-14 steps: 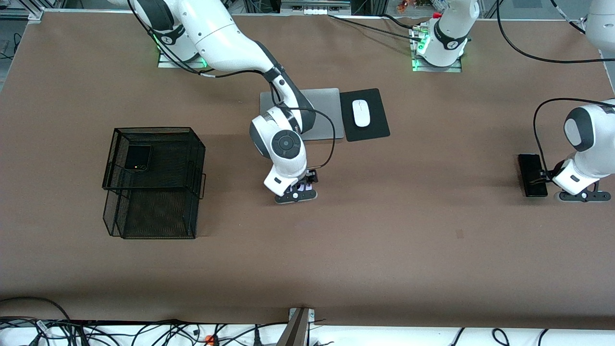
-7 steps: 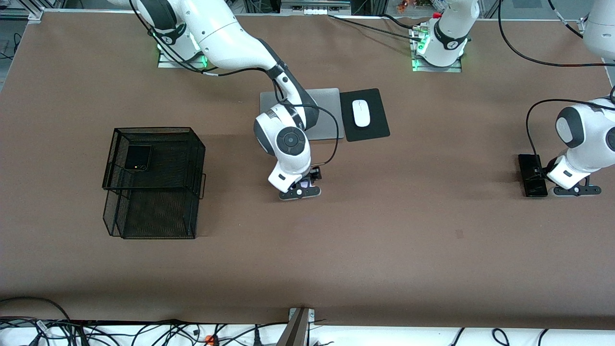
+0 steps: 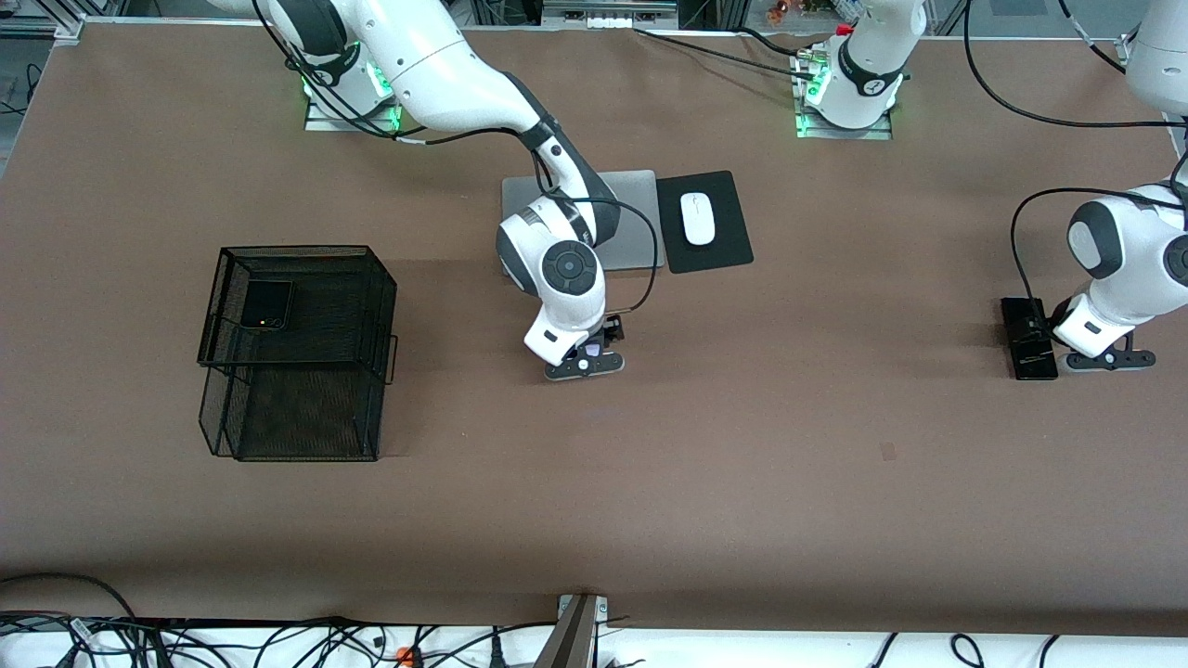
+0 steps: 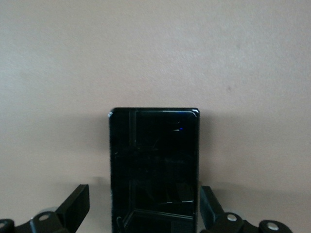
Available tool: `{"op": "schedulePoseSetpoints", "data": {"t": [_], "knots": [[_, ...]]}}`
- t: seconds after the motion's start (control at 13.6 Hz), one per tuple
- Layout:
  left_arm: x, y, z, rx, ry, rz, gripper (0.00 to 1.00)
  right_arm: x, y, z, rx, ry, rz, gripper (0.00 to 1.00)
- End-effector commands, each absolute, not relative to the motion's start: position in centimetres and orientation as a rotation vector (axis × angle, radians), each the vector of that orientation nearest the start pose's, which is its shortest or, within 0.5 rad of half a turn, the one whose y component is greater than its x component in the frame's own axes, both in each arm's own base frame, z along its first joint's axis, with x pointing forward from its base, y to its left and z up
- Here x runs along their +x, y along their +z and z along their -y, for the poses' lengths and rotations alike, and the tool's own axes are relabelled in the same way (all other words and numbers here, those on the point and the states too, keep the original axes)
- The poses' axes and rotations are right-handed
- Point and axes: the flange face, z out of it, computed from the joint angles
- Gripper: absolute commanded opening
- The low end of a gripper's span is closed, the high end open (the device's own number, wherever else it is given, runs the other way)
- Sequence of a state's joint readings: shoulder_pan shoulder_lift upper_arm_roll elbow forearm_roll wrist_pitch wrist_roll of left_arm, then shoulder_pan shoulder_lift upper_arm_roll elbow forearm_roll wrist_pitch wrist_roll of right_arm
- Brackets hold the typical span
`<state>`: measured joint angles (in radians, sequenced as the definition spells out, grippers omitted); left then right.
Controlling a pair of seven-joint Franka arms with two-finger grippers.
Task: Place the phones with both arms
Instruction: 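Grasp the black bar phone with the left gripper while the right carries white phone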
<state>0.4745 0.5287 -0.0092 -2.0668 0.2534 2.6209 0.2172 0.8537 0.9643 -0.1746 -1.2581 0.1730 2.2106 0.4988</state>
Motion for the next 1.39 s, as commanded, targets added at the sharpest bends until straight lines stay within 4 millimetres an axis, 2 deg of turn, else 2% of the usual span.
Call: {"op": "schedulePoseSetpoints", "data": {"t": [0.0, 0.37, 0.73, 0.81, 0.88, 0.95, 1.17, 1.25, 1.32], "knots": [[52.8, 17.2, -25.5, -3.026, 0.010, 0.046, 1.00, 55.6, 17.3, -50.0, -3.140, -0.020, 0.231, 1.00], [52.4, 16.3, -24.9, -3.033, 0.044, -0.056, 1.00, 55.6, 17.2, -50.1, -3.141, -0.024, 0.238, 1.00], [52.0, 15.7, -25.6, -3.038, 0.060, -0.102, 1.00, 54.7, 15.8, -50.2, -3.124, -0.073, 0.245, 1.00], [51.8, 15.6, -26.0, -3.038, 0.062, -0.106, 1.00, 54.8, 15.9, -50.2, -3.121, -0.079, 0.245, 0.93], [51.6, 15.5, -26.4, -3.039, 0.064, -0.100, 1.00, 54.8, 16.0, -50.2, -3.123, -0.082, 0.246, 0.63], [51.5, 15.2, -26.5, -3.041, 0.066, -0.100, 1.00, 54.8, 16.5, -50.3, -3.118, -0.080, 0.226, 0.02], [51.4, 14.6, -26.6, -3.041, 0.047, -0.113, 1.00, 55.2, 17.3, -50.0, -3.121, -0.081, 0.210, 0.00], [51.2, 14.4, -27.1, -3.042, 0.045, -0.104, 1.00, 55.7, 19.1, -49.7, -3.121, -0.081, 0.199, 0.00], [51.1, 14.0, -27.2, -3.045, 0.048, -0.102, 1.00, 56.6, 21.4, -48.6, -3.141, -0.072, 0.178, 0.00]]}}
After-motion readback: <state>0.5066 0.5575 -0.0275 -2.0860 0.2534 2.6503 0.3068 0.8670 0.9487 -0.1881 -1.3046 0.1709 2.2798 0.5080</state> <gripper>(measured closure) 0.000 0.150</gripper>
